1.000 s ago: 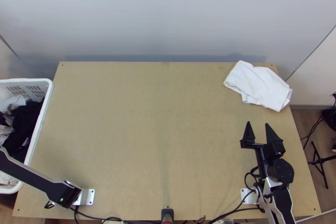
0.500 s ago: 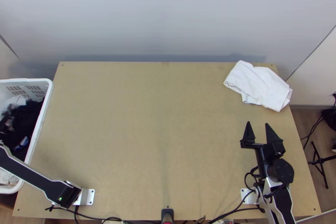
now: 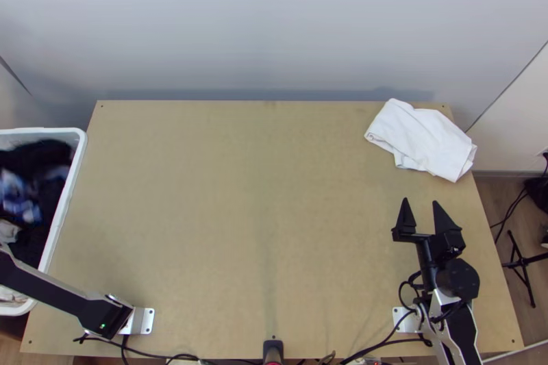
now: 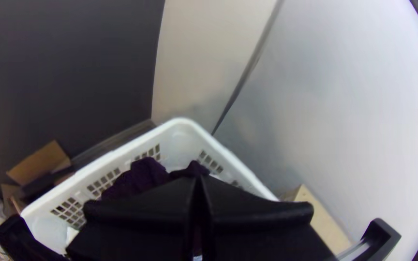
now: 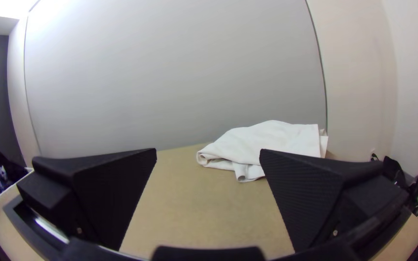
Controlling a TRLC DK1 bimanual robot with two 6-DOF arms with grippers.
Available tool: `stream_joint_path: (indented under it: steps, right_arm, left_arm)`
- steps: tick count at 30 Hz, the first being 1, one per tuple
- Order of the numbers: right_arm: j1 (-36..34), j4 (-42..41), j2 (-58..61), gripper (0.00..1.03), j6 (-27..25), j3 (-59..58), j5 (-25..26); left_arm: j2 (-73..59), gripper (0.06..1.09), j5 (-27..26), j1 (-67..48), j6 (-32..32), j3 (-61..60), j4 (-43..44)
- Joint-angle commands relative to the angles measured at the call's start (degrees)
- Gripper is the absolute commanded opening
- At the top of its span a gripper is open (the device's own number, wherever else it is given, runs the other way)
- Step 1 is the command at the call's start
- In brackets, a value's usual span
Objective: Fold the t-shirt
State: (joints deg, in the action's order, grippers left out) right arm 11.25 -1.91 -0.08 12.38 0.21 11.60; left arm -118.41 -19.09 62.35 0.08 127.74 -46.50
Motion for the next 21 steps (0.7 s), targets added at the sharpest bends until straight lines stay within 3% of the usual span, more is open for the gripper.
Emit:
stream_joint_path:
  steps: [1, 7, 21]
  right_arm:
    - [0.00, -0.02, -0.01, 0.99, 0.01, 0.06, 0.01]
    - [0.00, -0.02, -0.01, 0.99, 0.01, 0.06, 0.01]
    - [0.00, -0.02, 0.08, 0.99, 0.01, 0.06, 0.01]
  left_arm:
    - [14.44, 0.09, -5.61, -2.32, -5.17, 0.23, 2.82]
    - [23.75, 0.09, -8.24, -6.45, -8.25, -0.74, 2.91]
    - [35.62, 0.09, -8.68, -9.96, -19.94, -0.65, 16.00]
